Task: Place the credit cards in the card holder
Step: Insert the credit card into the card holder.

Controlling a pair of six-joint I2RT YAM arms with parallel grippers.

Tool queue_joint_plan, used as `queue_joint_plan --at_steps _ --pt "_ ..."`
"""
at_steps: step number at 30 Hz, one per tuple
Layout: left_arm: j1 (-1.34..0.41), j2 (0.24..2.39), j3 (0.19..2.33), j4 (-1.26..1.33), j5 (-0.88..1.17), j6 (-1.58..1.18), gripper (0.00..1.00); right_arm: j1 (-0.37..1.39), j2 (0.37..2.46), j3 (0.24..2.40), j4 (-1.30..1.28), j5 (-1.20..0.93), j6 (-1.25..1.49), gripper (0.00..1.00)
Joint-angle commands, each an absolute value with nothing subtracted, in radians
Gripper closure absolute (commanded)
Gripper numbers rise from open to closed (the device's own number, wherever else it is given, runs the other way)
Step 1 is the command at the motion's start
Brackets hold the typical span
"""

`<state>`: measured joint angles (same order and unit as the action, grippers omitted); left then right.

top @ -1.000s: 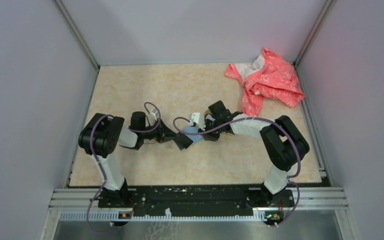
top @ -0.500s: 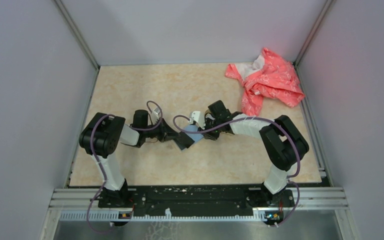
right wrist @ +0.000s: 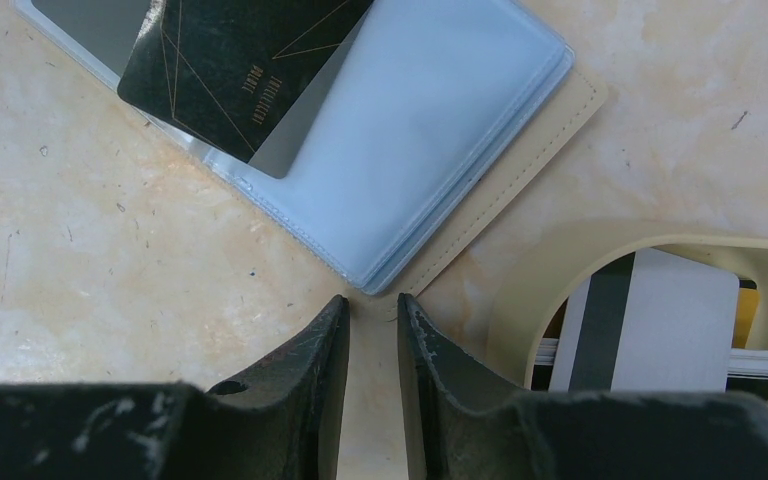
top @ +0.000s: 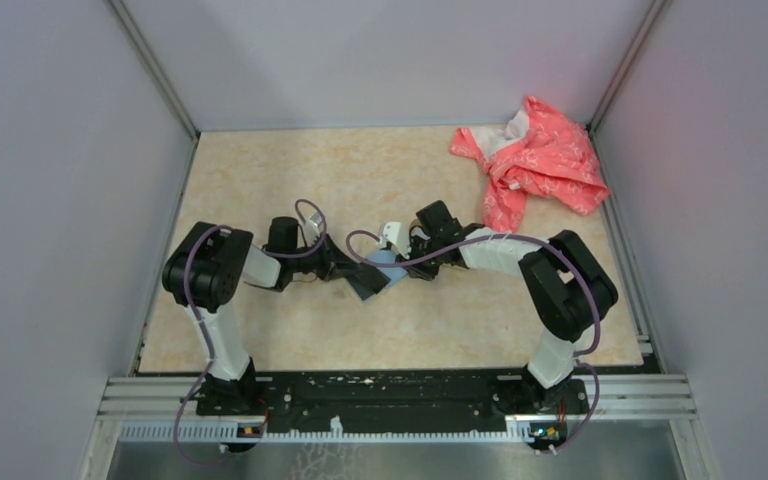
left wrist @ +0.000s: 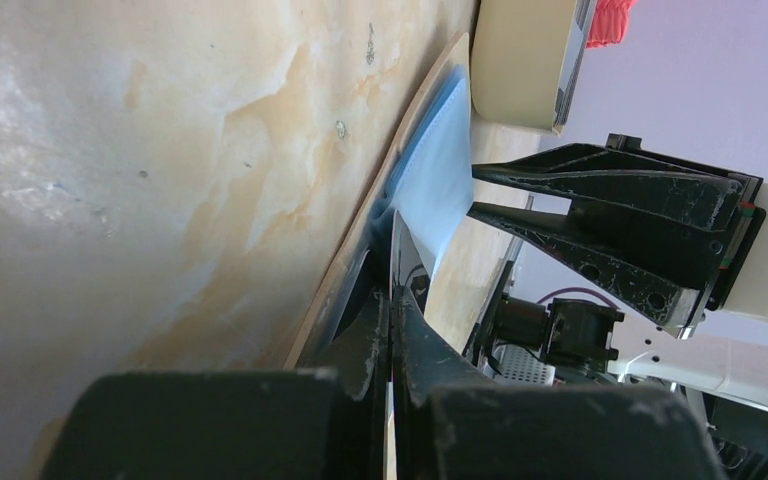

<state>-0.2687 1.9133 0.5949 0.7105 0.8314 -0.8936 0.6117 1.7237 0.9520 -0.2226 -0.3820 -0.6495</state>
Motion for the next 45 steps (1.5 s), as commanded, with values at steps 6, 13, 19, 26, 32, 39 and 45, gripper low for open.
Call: queue_joint_plan --at_steps 6,13,19,26,32,39,45 --pt "-0.275 1.937 0.611 0.667 0.810 -0.862 1.00 0.607 1.712 0.970 -0.191 -0.384 -0.635 0.75" --pt "-0.276 1.931 0.633 0.594 0.824 -0.830 1.00 0.610 1.713 0.971 -0.189 -0.381 -0.636 0.75" --pt "-0.276 1.940 0.649 0.564 0.837 -0.816 1.00 0.615 1.710 0.970 -0.187 -0.377 -0.637 0.76" --pt "-0.282 1.958 0.670 0.554 0.846 -0.816 1.00 0.619 1.715 0.970 -0.185 -0.360 -0.637 0.75" --pt "-0.285 1.972 0.685 0.551 0.858 -0.815 1.00 0.627 1.728 0.974 -0.185 -0.343 -0.637 0.75" --pt "-0.285 1.990 0.697 0.548 0.856 -0.816 1.00 0.635 1.733 0.974 -0.187 -0.341 -0.640 0.75" --pt "-0.285 2.007 0.698 0.603 0.841 -0.852 1.00 0.640 1.726 0.976 -0.192 -0.346 -0.643 0.75"
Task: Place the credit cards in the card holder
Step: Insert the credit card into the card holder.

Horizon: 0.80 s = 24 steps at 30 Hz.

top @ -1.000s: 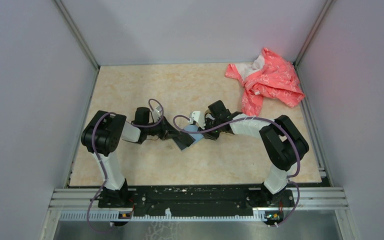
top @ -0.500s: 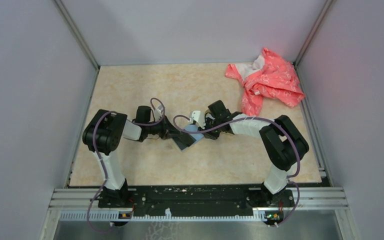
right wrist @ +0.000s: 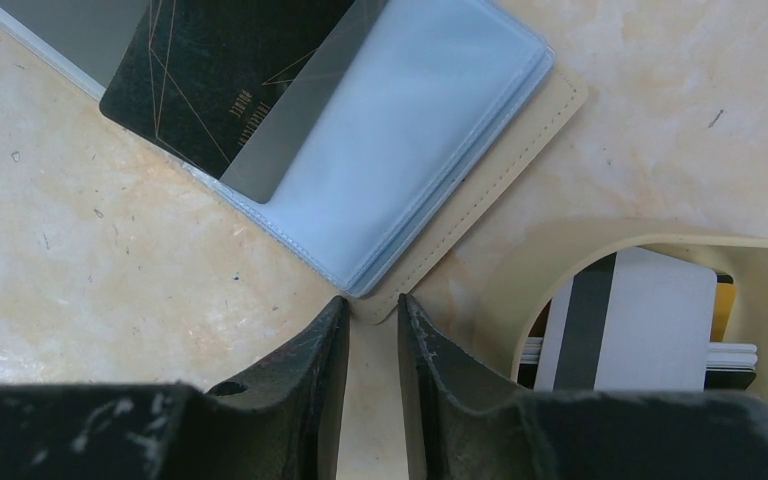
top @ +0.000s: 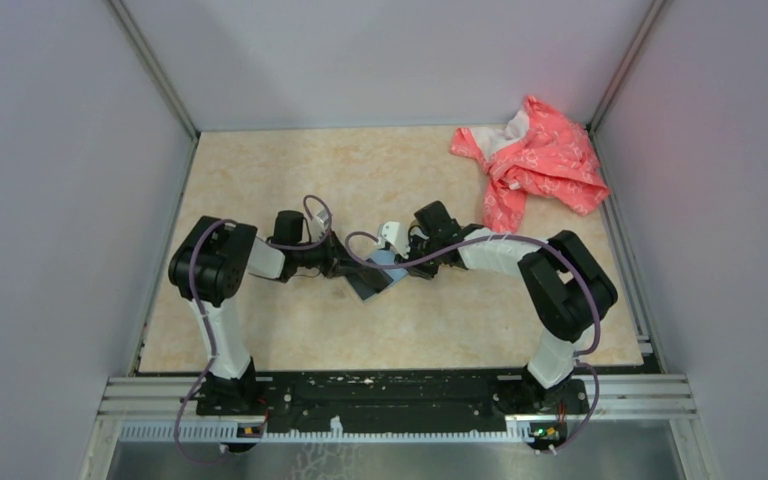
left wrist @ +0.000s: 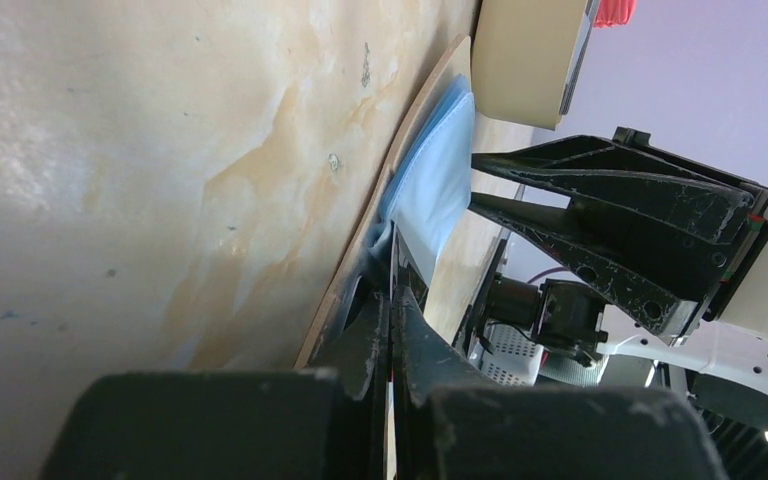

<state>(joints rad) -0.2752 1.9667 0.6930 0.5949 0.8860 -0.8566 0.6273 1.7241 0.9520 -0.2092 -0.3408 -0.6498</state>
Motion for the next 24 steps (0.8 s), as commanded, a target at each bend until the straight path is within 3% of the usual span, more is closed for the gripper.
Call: queue_joint_plan --at_steps 1,13,19,24 --pt "-0.285 2.009 0.699 0.609 0.840 -0.857 1.00 0.640 1.719 0.975 -0.191 -0.349 -0.643 0.75" --pt "-0.285 2.019 0.695 0.626 0.838 -0.859 0.96 0.704 1.567 0.925 -0.139 -0.467 -0.657 0.75" --pt "-0.285 2.028 0.689 0.636 0.843 -0.857 0.95 0.858 1.632 0.977 -0.076 -0.403 -0.461 1.00" --pt "-0.284 2.025 0.690 0.637 0.846 -0.855 0.95 0.919 1.756 1.087 -0.109 -0.245 -0.297 1.00"
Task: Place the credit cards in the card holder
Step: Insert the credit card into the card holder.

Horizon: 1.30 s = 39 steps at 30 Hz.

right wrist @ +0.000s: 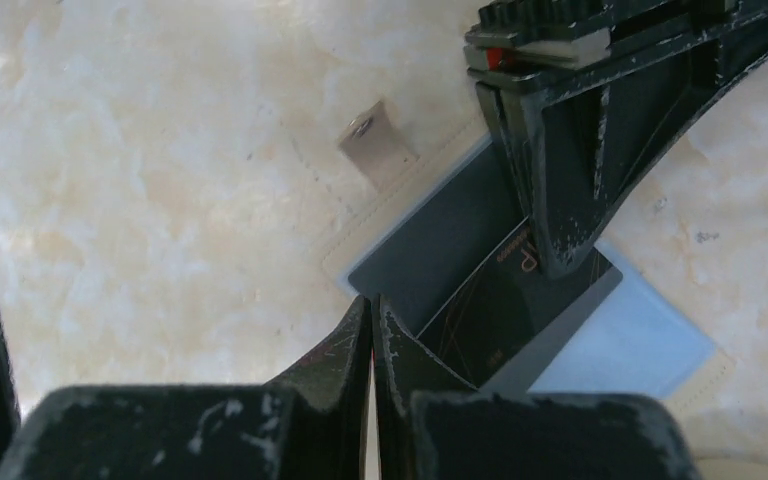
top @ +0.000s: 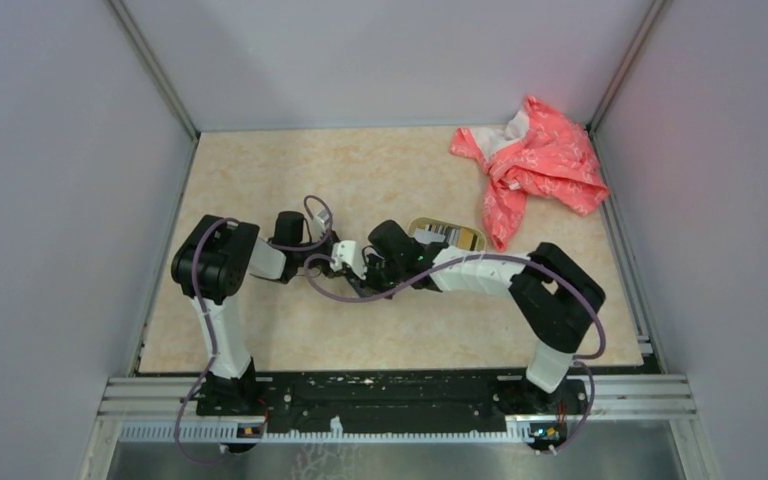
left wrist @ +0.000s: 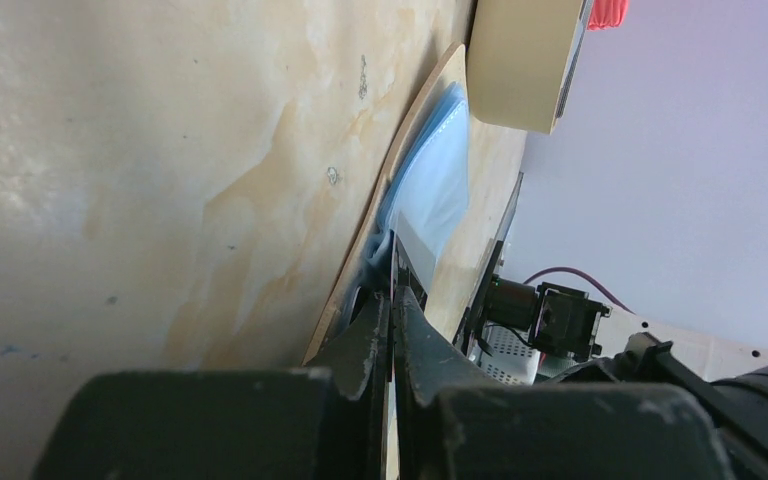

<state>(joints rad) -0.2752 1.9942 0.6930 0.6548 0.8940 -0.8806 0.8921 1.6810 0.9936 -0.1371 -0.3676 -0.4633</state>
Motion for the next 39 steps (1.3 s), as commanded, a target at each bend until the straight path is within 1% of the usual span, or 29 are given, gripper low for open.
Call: queue_joint_plan --at_steps 1,8,16,27,30,39 --pt "-0.285 2.025 0.690 0.638 0.846 -0.855 0.95 0.929 1.767 1.088 -0.099 -0.224 -0.281 1.00" --pt "-0.285 2.032 0.693 0.641 0.851 -0.854 0.94 0.985 1.778 1.053 0.014 -0.019 -0.228 1.00" --pt "-0.285 2.030 0.690 0.647 0.854 -0.855 0.93 1.016 1.809 1.052 0.027 -0.029 -0.208 1.00" --pt "-0.285 2.037 0.696 0.646 0.855 -0.853 0.91 1.017 1.861 1.068 0.012 0.101 -0.217 1.00" --pt "-0.285 2.037 0.698 0.641 0.857 -0.849 0.89 1.017 1.866 1.066 0.008 0.117 -0.225 1.00" --pt "-0.285 2.034 0.707 0.607 0.854 -0.823 0.78 1.011 1.861 1.059 0.003 0.191 -0.247 1.00"
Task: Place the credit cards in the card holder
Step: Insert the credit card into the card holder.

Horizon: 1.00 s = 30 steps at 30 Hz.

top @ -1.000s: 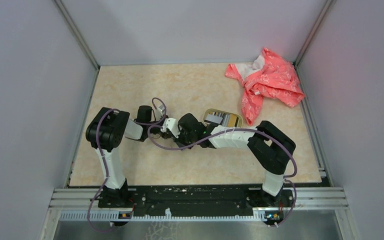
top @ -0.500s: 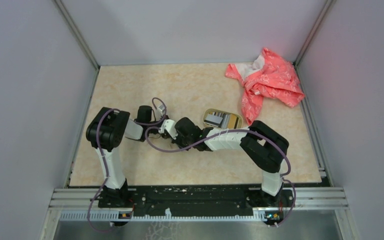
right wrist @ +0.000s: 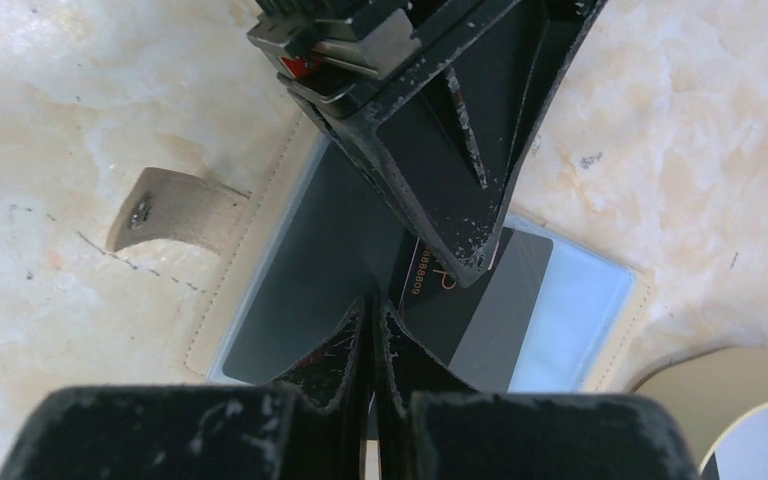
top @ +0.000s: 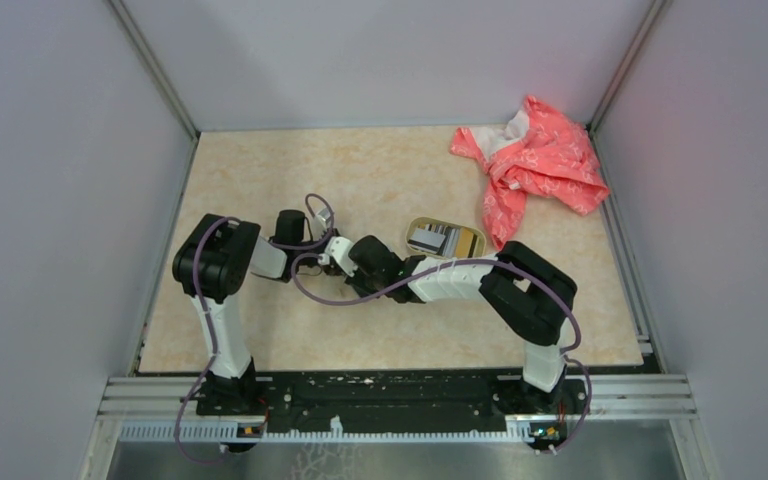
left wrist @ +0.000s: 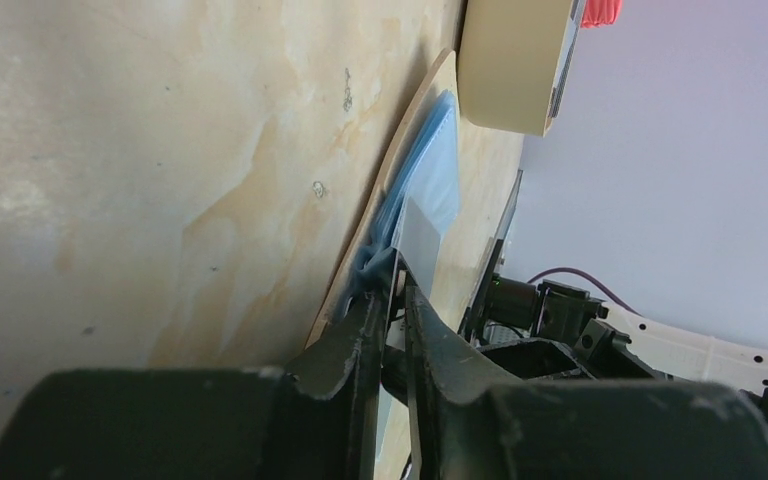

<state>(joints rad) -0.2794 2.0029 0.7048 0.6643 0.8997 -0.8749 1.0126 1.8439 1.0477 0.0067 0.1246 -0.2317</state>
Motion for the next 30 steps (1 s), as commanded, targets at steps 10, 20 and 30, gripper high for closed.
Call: queue_joint_plan --at_steps 10,20,30 --pt "-0.285 2.021 0.713 0.592 0.846 -0.816 0.75 0.958 1.848 1.052 0.002 0.204 -0.245 1.00" --pt "-0.284 1.899 0.673 0.579 0.784 -0.802 0.73 0.906 1.731 1.013 0.005 0.013 -0.245 1.00" --pt "-0.285 1.303 0.492 0.560 0.687 -0.600 0.72 0.767 1.392 1.042 -0.233 -0.465 -0.514 0.87"
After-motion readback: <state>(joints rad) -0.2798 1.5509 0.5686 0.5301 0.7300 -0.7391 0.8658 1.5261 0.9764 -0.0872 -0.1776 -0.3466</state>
